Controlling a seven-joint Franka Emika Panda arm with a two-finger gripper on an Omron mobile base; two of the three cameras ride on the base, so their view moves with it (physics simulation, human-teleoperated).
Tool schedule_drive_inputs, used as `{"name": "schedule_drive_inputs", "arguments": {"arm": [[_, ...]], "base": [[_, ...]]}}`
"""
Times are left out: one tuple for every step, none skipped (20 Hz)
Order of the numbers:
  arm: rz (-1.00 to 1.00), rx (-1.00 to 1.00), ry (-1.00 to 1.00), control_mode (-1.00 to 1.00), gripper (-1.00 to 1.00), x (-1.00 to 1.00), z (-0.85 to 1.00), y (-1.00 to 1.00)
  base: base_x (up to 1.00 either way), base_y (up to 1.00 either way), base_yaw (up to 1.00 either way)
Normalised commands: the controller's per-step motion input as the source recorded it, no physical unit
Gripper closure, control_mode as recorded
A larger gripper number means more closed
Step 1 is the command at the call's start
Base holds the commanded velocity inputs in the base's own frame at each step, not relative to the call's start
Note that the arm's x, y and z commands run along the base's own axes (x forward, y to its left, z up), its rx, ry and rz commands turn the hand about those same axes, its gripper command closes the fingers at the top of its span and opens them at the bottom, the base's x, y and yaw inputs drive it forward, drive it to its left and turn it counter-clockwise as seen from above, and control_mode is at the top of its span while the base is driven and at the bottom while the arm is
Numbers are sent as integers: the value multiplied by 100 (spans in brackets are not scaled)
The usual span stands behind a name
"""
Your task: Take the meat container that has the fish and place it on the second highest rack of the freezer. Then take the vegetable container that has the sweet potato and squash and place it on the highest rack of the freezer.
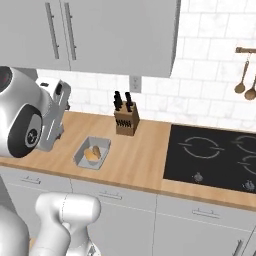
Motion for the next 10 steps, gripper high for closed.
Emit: {"name": "schedule_drive_inputs", "arguments": {"arm": [[0, 0, 0, 100, -100, 0, 0, 0], [0, 0, 0, 100, -100, 0, 0, 0], [0, 0, 0, 100, -100, 0, 0, 0], [0, 0, 0, 100, -100, 0, 0, 0], [0, 0, 0, 100, -100, 0, 0, 0], [0, 0, 0, 100, -100, 0, 0, 0], [0, 0, 0, 100, -100, 0, 0, 0], [0, 0, 0, 100, -100, 0, 0, 0], [0, 0, 0, 100, -100, 0, 0, 0], [0, 0, 0, 100, -100, 0, 0, 0]], "base": [[25, 34, 0], [26, 36, 0], [24, 39, 0], [24, 36, 0], [22, 37, 0], [23, 39, 0], [20, 40, 0], [21, 41, 0], [19, 41, 0], [21, 43, 0]]}}
